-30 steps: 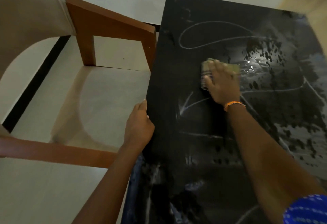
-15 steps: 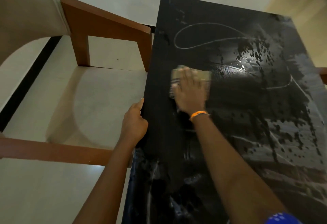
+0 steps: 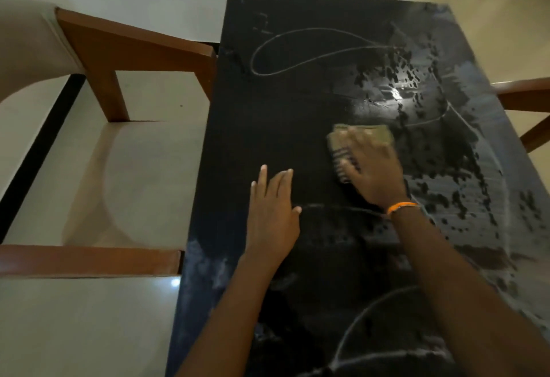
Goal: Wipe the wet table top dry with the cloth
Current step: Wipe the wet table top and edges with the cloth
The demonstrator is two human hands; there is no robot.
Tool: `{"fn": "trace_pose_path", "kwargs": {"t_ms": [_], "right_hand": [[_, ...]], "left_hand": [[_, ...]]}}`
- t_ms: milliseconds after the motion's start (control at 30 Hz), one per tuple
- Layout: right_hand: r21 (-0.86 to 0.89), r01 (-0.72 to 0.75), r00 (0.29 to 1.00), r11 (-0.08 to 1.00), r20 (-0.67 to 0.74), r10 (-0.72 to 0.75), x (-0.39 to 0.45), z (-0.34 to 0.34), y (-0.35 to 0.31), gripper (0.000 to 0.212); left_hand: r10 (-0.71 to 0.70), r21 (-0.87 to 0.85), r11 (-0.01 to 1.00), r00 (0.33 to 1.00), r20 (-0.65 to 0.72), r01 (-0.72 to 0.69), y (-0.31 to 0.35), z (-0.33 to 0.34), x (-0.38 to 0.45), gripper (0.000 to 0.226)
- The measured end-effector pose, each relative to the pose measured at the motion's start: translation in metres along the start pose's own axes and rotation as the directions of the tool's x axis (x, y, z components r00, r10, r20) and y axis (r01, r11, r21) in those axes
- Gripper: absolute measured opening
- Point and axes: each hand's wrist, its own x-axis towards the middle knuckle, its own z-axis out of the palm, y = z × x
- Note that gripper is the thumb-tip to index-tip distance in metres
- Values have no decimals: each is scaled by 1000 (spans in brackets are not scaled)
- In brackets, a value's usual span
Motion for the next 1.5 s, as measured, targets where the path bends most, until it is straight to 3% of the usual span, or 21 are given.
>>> {"fn": "trace_pose_path", "kwargs": {"t_ms": [100, 167, 267, 333, 367, 433, 567, 667, 733, 800, 933, 1067, 1133, 1233, 1400, 1500], "right_hand": [[28, -235, 971, 972, -34, 236, -24, -5, 93, 63], [70, -409, 909, 910, -53, 413, -36, -6, 139, 56], [126, -625, 773, 770, -40, 634, -33, -1, 157, 58], [200, -691, 705, 695, -27, 708, -15, -1, 141, 60], [230, -678, 715, 698, -12, 699, -2, -3, 129, 61], [246, -576, 804, 779, 1, 594, 27, -4, 100, 62], [188, -171, 985, 967, 15, 171, 69, -2, 22, 63], [137, 145, 989, 980, 17, -149, 74, -2, -1, 62], [118, 222, 975, 968, -1, -223, 73, -1, 22, 62], [96, 182, 983, 979, -28, -180, 72, 0, 63, 62], [106, -63, 997, 992, -48, 68, 64, -1, 177, 60], [136, -303, 947, 943, -66, 314, 38, 0, 289, 61], [186, -356, 930, 916, -26, 367, 25, -2, 318, 60], [267, -344, 936, 900, 17, 353, -1, -3, 324, 60], [79, -318, 944, 945, -73, 323, -56, 5, 294, 62], [119, -255, 963, 960, -60, 263, -48, 7, 257, 61]], "left_hand": [[72, 24, 997, 996, 53, -73, 26, 18, 8, 64], [79, 68, 994, 993, 85, -85, 36, 29, 10, 63], [49, 148, 987, 994, 95, -62, 45, 40, 8, 61], [17, 172, 985, 997, 79, -30, 48, 43, 6, 60], [2, 176, 984, 998, 63, -13, 50, 45, 6, 59], [-21, 175, 984, 999, 28, 16, 55, 49, 7, 57], [-54, 172, 984, 998, -15, 56, 74, 62, 5, 55], [-36, 180, 983, 999, 7, 35, 94, 75, 5, 55], [-8, 178, 984, 1000, 29, 3, 110, 85, 6, 56], [24, 179, 983, 998, 50, -33, 130, 95, 8, 59], [101, 167, 978, 986, 135, -123, 168, 115, 13, 64], [118, 180, 971, 967, 224, -160, 197, 137, 20, 72], [96, 214, 965, 965, 243, -150, 206, 144, 22, 74], [53, 236, 965, 967, 248, -114, 210, 147, 24, 74], [0, 269, 961, 968, 250, -70, 219, 146, 27, 75], [-27, 280, 959, 967, 254, -47, 222, 146, 28, 75]]}}
